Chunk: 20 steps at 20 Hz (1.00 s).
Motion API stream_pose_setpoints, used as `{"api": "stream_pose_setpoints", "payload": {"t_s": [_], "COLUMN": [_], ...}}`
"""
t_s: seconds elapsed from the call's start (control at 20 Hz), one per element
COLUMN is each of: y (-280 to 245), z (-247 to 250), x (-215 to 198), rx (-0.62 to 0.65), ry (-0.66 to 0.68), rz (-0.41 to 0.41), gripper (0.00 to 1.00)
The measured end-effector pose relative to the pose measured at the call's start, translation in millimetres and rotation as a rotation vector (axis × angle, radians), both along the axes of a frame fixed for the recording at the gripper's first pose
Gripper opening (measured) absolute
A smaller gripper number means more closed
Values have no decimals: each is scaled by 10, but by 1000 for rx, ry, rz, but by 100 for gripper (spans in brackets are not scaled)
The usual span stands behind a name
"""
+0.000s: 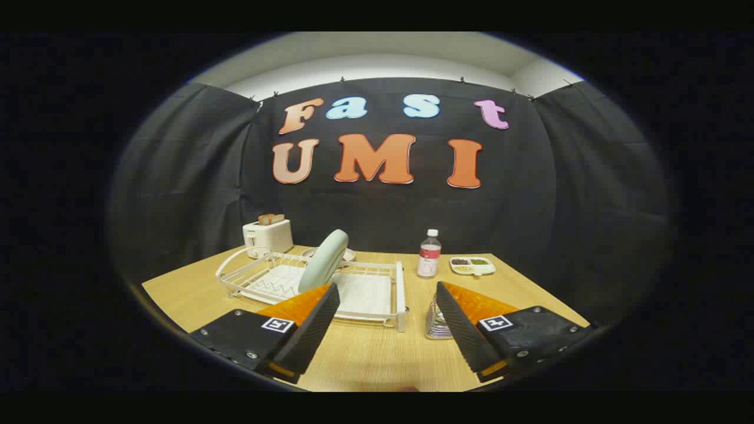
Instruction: Take the plate from the dish rack, then take the spoon from the basket and place it into the plate.
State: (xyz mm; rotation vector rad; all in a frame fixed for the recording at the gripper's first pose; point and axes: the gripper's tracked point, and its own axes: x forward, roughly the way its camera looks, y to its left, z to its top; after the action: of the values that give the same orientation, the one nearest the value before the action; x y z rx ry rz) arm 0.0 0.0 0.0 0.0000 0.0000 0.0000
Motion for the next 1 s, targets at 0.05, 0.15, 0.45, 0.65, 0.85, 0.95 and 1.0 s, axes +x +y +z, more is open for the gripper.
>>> {"api": "stream_pose_setpoints", "payload": {"t_s": [0.05,0.15,0.45,0.65,0.85,0.95,1.0], "y": [1,-64,-238,-300,-318,-312,-307], "z": [2,32,5,-56,-82,-98,-91], "x": [-7,-21,-47,-60,-61,-72,-72], "rx": [19,29,19,23,22,17,16], "ry": [3,-7,-15,1,6,10,9], "rz": [3,-17,-72,-87,-96,-96,-97], "gripper": [98,98,98,98,98,98,98]}}
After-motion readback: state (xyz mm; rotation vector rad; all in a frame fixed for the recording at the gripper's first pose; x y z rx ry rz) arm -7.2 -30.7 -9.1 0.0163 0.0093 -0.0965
